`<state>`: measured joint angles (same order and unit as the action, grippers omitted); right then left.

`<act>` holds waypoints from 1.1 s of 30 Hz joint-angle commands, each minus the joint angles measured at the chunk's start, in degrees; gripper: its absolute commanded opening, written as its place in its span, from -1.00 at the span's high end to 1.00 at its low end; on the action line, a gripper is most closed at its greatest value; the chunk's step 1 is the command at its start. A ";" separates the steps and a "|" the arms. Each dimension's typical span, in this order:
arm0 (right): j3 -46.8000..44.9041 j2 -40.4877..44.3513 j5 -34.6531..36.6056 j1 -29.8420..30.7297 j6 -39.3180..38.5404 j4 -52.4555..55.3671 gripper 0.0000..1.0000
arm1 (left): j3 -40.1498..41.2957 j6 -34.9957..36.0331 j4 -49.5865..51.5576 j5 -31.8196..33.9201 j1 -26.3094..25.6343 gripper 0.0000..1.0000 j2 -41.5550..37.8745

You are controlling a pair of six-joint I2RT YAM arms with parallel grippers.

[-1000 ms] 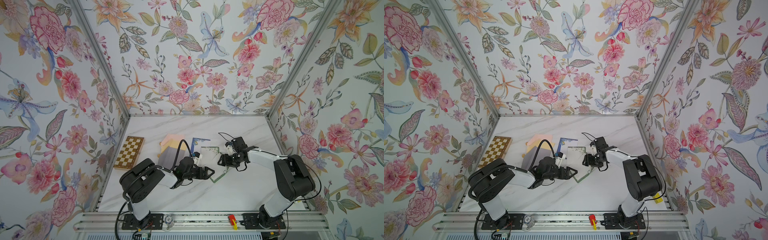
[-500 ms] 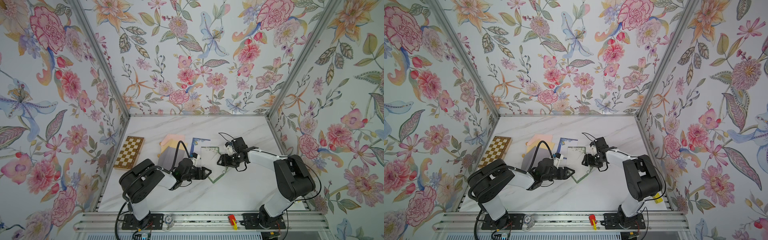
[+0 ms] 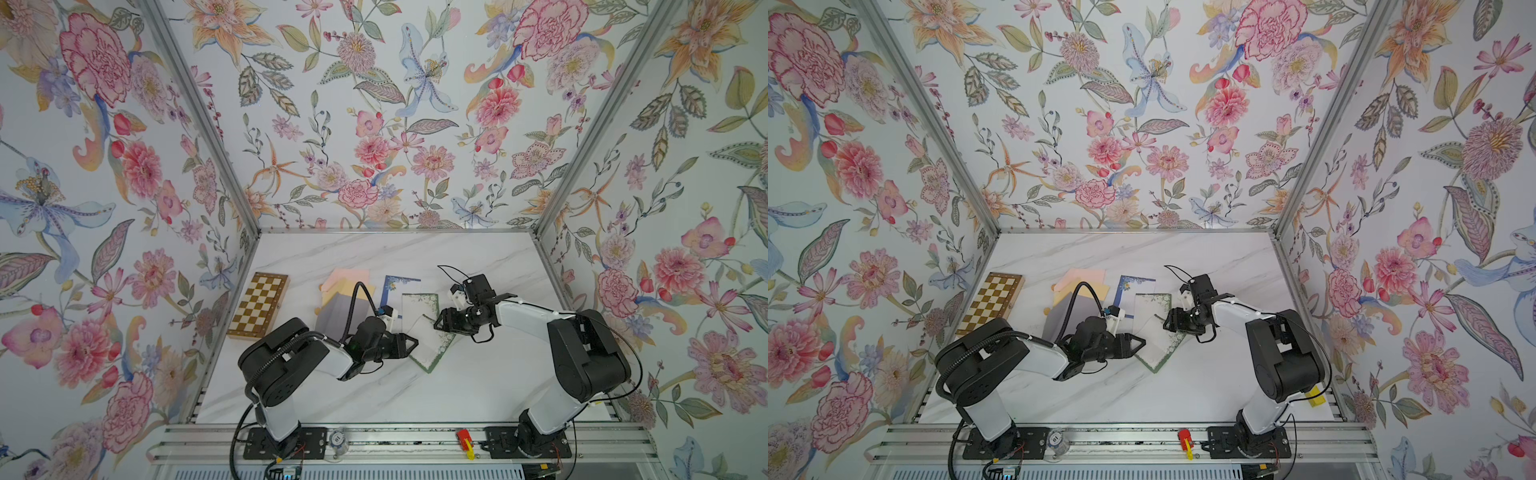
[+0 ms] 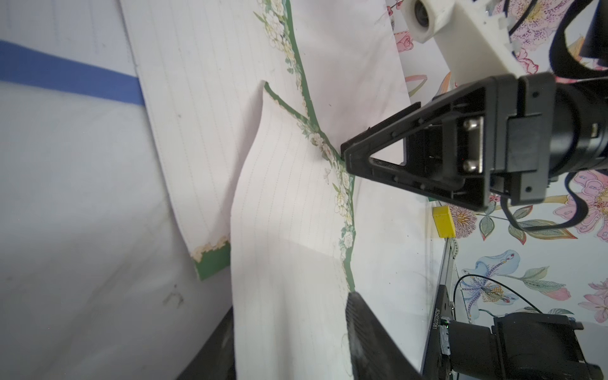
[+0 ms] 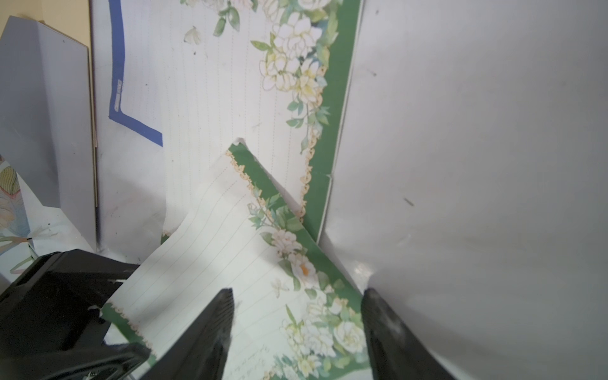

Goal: Fold the letter paper in half and place it into the envelope
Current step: Adjust the letter paper at the center of the board.

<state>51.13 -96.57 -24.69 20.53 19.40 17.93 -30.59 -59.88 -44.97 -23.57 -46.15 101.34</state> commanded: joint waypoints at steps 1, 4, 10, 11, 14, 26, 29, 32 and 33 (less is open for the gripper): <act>-4.00 -3.88 2.47 0.35 1.18 7.80 -0.31 | 0.71 0.58 2.39 0.72 -0.23 0.07 -1.95; -3.81 -4.04 2.62 0.30 1.26 7.87 -0.31 | 0.41 1.66 7.00 1.52 -0.17 0.07 -3.44; -3.54 -4.32 2.80 0.21 1.22 7.82 -0.32 | -0.63 3.81 16.89 4.78 -0.17 0.13 -6.65; -3.50 -4.39 2.73 0.21 1.09 7.79 -0.32 | -0.89 4.15 17.71 5.15 -0.17 0.14 -6.90; -3.32 -4.41 2.66 0.21 1.00 7.83 -0.32 | -1.54 4.38 17.67 4.92 -0.20 0.18 -6.06; -4.11 -4.17 2.90 0.12 0.85 7.74 -0.32 | -0.84 1.61 12.15 1.82 -0.17 0.41 -2.80; -4.20 -4.06 2.97 0.08 0.76 7.71 -0.32 | -0.95 1.52 12.28 1.77 -0.11 0.53 -2.84; -4.30 -3.25 3.46 -0.17 0.74 7.77 -0.32 | -1.06 1.67 12.87 1.68 0.09 0.72 -2.95; -4.29 -2.87 3.74 -0.30 0.64 7.73 -0.32 | -1.35 1.90 13.25 1.65 0.18 0.80 -2.90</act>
<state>50.85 -96.40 -24.86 20.47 19.38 17.63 -30.94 -58.39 -32.58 -21.04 -46.15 97.62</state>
